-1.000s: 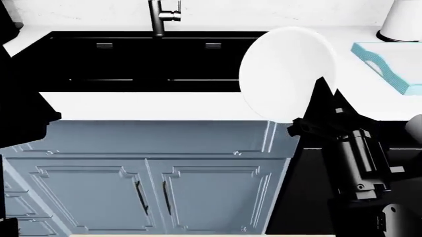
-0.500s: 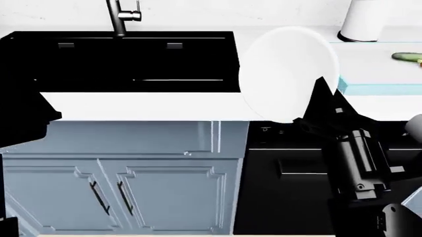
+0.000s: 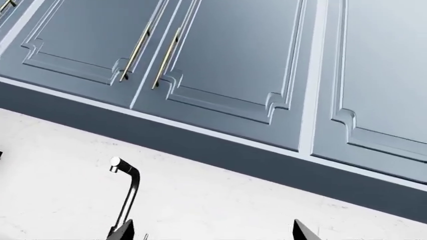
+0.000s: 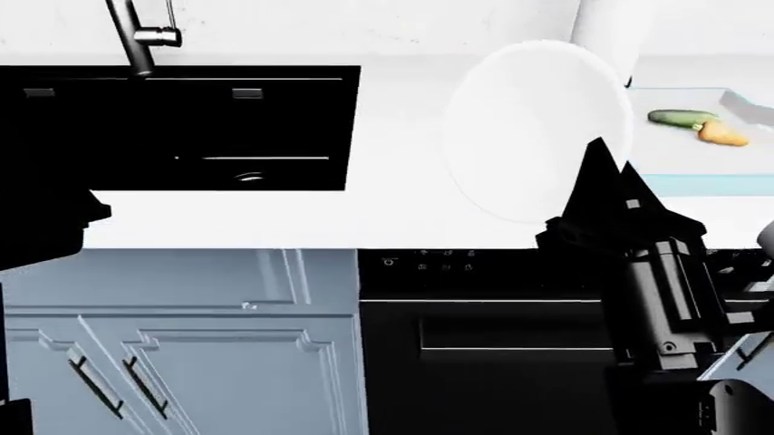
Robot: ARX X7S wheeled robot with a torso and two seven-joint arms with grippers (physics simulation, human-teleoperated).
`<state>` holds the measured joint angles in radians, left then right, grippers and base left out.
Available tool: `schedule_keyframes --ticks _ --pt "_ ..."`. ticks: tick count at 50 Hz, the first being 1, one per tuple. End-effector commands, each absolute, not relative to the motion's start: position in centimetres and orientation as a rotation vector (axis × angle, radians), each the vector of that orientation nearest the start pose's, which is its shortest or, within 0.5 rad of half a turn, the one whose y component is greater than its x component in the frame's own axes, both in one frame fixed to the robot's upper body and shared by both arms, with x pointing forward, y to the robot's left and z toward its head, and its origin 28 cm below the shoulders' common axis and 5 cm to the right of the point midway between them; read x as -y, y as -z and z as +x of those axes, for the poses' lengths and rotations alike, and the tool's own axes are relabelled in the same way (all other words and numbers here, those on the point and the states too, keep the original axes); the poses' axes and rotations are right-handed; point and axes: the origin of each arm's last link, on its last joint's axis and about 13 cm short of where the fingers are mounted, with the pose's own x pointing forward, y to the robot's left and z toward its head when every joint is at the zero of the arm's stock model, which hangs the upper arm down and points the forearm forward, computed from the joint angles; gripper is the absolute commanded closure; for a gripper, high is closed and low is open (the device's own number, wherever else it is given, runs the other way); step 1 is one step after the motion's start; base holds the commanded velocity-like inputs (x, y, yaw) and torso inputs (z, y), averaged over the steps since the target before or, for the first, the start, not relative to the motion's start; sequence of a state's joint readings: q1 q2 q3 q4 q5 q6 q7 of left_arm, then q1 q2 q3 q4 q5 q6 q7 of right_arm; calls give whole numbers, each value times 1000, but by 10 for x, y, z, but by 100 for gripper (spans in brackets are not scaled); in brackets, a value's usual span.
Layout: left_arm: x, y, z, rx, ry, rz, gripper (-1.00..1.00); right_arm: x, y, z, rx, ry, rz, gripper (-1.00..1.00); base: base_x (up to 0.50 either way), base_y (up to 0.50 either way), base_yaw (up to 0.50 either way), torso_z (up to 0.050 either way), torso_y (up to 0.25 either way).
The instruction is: Place the two vegetables and bowl onto the tray for setting up a vegetable dip station.
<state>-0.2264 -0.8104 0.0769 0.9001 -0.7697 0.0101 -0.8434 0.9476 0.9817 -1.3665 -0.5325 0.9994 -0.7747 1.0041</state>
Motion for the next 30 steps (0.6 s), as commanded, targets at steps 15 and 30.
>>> schedule_keyframes --ticks 15,30 --pt "-248 -240 166 757 -104 -256 -100 106 -211 205 449 -171 539 100 172 -482 0 0 1" --pt "-247 -240 166 757 -103 -256 -100 106 -211 205 451 -176 540 100 112 -500 0 0 1"
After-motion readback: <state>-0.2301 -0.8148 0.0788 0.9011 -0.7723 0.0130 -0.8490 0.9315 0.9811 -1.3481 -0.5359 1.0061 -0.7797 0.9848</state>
